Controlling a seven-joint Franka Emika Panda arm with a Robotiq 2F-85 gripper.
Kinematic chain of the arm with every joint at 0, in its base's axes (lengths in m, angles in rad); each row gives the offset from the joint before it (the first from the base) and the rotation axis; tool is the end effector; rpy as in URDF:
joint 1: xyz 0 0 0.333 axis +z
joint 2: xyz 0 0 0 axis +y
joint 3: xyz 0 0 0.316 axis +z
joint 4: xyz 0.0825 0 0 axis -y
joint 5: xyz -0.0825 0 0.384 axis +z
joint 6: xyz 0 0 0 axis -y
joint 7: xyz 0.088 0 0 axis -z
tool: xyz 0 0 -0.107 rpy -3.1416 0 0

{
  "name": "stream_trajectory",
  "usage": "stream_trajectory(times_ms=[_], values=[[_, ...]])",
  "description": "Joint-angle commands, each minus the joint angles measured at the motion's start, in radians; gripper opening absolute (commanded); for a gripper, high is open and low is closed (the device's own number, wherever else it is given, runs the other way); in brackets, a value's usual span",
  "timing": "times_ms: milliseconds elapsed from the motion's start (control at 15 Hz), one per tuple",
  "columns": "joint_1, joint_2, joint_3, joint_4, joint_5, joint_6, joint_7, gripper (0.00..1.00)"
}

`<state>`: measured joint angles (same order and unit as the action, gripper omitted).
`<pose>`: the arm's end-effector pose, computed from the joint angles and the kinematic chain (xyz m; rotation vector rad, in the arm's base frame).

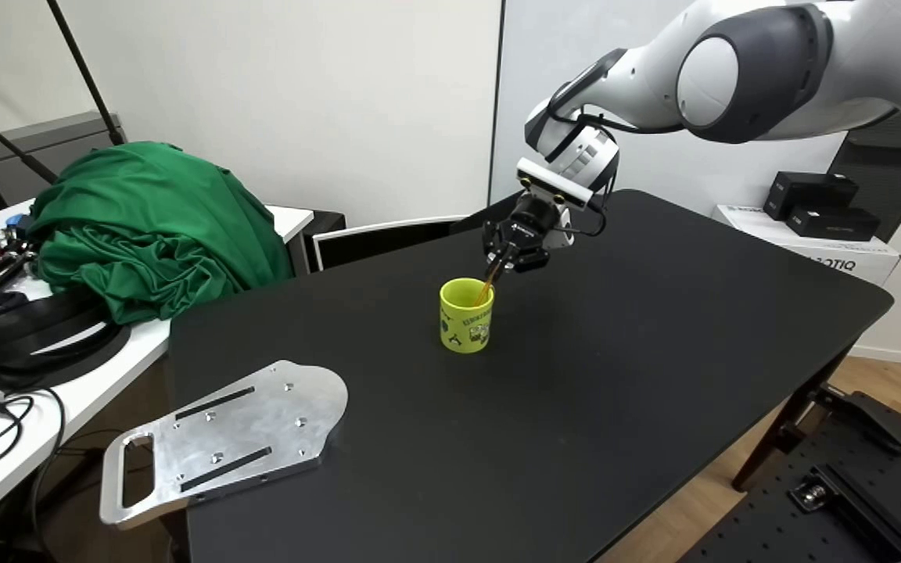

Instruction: Take the orange object from the green cup and put it on the table

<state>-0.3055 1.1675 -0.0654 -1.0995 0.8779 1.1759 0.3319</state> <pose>0.6407 -0.1269 0.1023 -1.8197 0.8347 1.1843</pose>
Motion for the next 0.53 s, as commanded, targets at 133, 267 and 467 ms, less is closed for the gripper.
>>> stream_trajectory(times_ms=[133,267,467], values=[[-0.001,0.020,-0.014,0.060,-0.019,-0.014,0.029,0.54],[-0.002,0.019,-0.015,0.062,-0.024,-0.013,0.025,0.68],[-0.001,0.015,-0.015,0.060,-0.024,-0.001,0.020,0.30]])
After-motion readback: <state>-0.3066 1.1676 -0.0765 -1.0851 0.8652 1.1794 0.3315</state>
